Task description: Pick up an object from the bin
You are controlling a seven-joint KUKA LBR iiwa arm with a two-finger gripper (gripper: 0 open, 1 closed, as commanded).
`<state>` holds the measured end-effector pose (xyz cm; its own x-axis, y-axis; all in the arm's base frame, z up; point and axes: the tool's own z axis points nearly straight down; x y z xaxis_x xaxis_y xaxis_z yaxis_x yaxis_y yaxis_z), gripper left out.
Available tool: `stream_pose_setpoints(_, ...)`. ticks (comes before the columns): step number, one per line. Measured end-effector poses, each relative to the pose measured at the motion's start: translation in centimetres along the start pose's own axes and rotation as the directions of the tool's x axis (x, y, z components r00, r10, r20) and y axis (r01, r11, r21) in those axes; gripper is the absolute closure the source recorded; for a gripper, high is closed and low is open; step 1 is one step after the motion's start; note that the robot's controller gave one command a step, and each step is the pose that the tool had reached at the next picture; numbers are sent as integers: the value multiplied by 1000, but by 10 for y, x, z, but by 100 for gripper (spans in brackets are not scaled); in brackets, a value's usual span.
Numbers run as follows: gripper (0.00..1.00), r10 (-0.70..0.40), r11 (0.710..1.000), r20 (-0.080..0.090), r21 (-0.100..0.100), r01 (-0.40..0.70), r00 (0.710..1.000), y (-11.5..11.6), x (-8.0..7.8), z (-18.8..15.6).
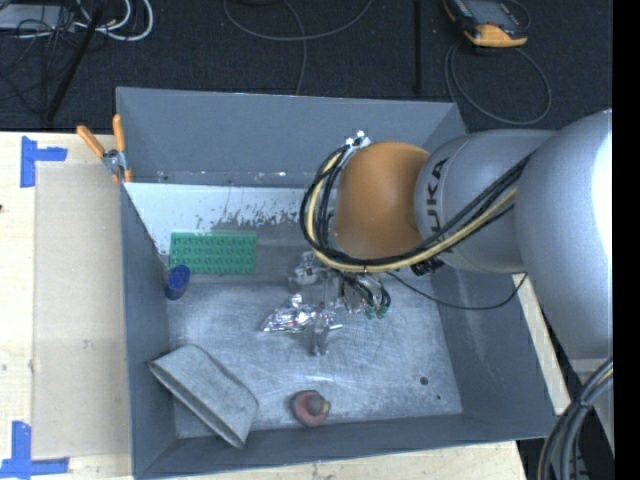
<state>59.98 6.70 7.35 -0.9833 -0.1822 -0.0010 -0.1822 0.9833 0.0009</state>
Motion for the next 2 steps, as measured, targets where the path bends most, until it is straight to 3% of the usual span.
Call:
stream_pose_setpoints(1,100,2,1000,1,0,-2,1000,0,-1,-1)
stream_pose_setpoints(2,100,6,1000,8,2,-6,1000,1,-3,-125)
